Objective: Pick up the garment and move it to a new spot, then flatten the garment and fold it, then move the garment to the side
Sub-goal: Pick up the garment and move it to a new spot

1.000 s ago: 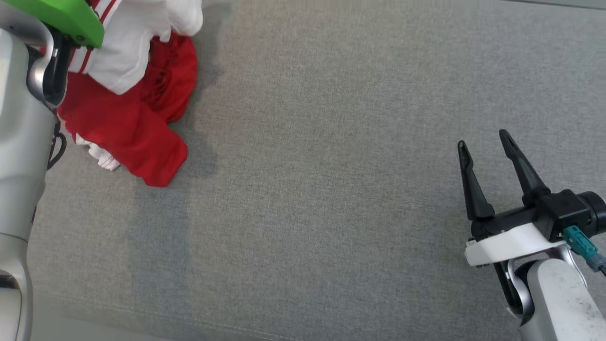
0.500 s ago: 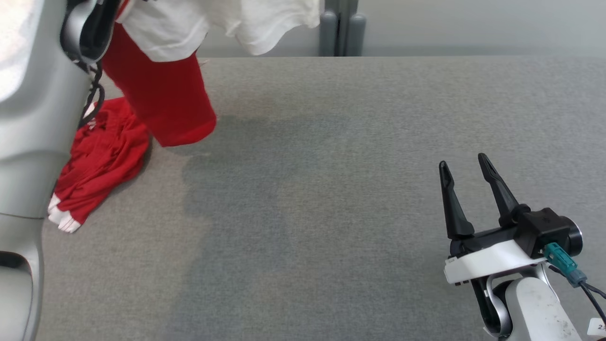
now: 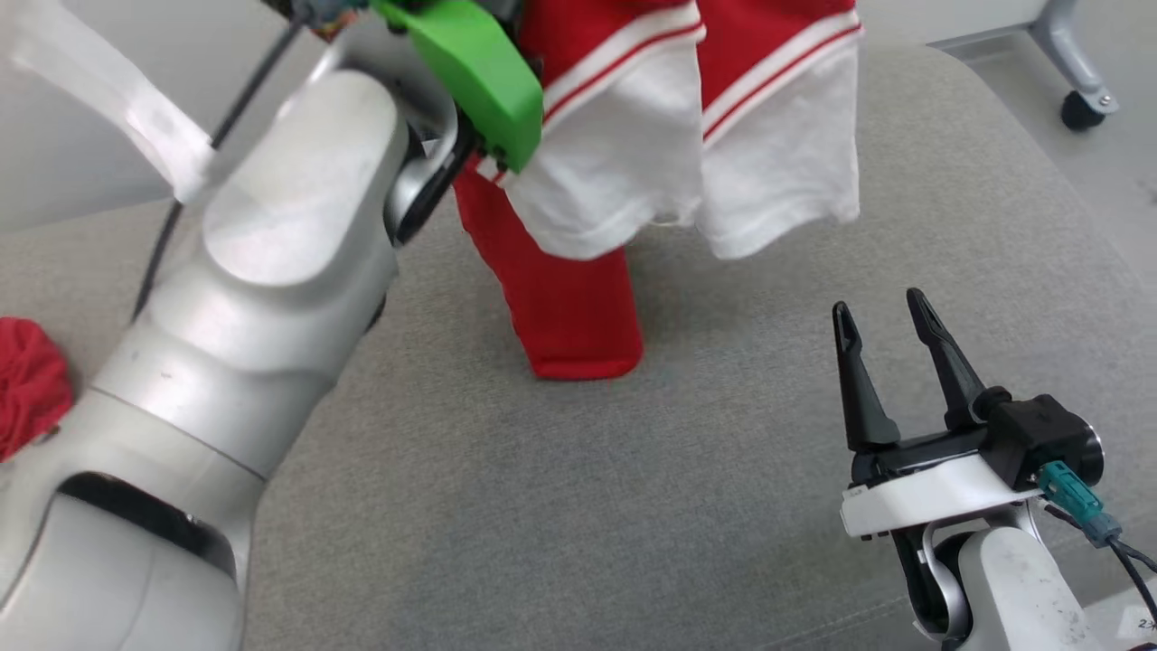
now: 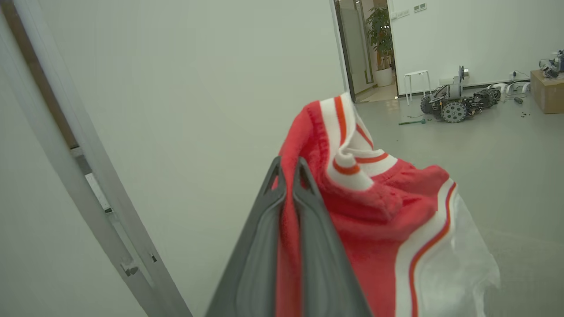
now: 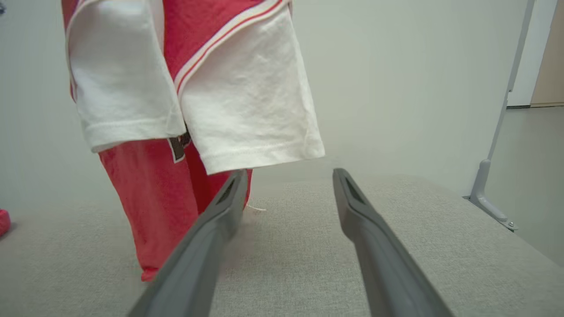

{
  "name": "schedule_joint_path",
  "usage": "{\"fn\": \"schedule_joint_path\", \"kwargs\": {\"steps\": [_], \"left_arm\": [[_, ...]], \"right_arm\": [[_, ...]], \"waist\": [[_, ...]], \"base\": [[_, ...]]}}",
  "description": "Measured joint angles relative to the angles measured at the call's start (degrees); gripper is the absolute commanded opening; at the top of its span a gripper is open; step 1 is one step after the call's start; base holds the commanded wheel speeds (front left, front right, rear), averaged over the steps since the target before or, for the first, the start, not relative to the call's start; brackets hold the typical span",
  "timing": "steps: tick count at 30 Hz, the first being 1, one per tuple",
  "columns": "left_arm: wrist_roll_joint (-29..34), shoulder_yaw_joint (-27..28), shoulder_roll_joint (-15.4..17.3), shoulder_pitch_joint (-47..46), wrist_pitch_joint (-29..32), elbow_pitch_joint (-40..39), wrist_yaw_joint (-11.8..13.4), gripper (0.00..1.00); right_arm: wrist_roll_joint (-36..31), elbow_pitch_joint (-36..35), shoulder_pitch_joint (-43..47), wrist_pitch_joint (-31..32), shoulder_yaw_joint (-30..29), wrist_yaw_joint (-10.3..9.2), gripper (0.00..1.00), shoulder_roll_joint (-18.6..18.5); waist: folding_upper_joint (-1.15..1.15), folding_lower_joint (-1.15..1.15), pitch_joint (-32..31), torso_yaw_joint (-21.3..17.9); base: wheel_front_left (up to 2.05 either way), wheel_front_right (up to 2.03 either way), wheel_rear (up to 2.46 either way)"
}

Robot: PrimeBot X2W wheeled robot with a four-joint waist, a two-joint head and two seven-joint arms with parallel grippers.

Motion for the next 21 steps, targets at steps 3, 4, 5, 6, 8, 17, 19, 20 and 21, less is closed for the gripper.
{"fn": "schedule_joint_path", "kwargs": {"steps": [3, 4, 5, 6, 8, 17, 19, 20, 21], "left_arm": [[0.11, -1.56, -1.47, 4.82, -1.45, 2.93, 0.00, 0.00], [0.23, -2.13, -2.00, 6.19, -1.90, 3.70, 0.00, 0.00], [0.35, -2.38, -2.35, 7.37, -2.30, 4.36, 0.00, 0.00], [0.33, -2.43, -2.64, 9.19, -2.50, 5.39, 0.00, 0.00], [0.45, -2.69, -3.05, 12.51, -2.85, 7.16, 0.00, 0.00], [6.13, 0.73, -3.78, 21.67, -3.11, 6.10, 0.88, 1.00], [8.13, 2.31, -3.87, 23.01, -3.12, 3.46, 1.57, 1.00], [9.28, 3.33, -3.87, 24.08, -3.12, 2.02, 1.93, 1.00], [10.03, 4.27, -3.86, 25.47, -3.12, 0.65, 2.13, 1.00]], "right_arm": [[0.75, -0.52, -0.15, 0.00, -0.16, 0.00, 1.00, -0.02], [0.86, -0.57, -0.32, 0.00, -0.04, 0.00, 1.00, -0.02], [0.88, -0.68, -0.59, 0.00, 0.07, 0.00, 1.00, -0.01], [0.98, -0.86, -1.02, 0.00, 0.14, 0.00, 1.00, 0.02], [1.18, -1.00, -1.56, 0.00, 0.18, 0.00, 1.00, 0.01], [0.75, -0.68, -2.24, 0.00, 1.11, 0.00, 1.00, 0.07], [0.68, -0.42, -1.88, 0.00, 1.04, 0.00, 1.00, 0.09], [0.64, -0.32, -1.51, 0.00, 0.98, 0.00, 1.00, 0.09], [0.43, -0.08, -1.01, 0.00, 1.00, 0.00, 1.00, 0.09]], "waist": [[0.00, 0.00, 0.80, -2.15], [0.00, 0.00, 1.33, -2.64], [0.00, 0.00, 1.81, -2.98], [0.00, 0.00, 2.46, -3.36], [0.00, 0.00, 3.71, -3.84], [0.00, 0.00, 8.35, -2.85], [0.00, 0.00, 8.30, -2.18], [0.00, 0.00, 8.09, -1.84], [0.00, 0.00, 7.73, -1.54]], "base": [[0.00, 0.00, 0.00], [0.00, 0.00, 0.00], [0.00, 0.00, 0.00], [0.00, 0.00, 0.00], [0.00, 0.00, 0.00], [0.00, 0.00, 0.00], [0.00, 0.00, 0.00], [0.00, 0.00, 0.00], [0.00, 0.00, 0.00]]}}
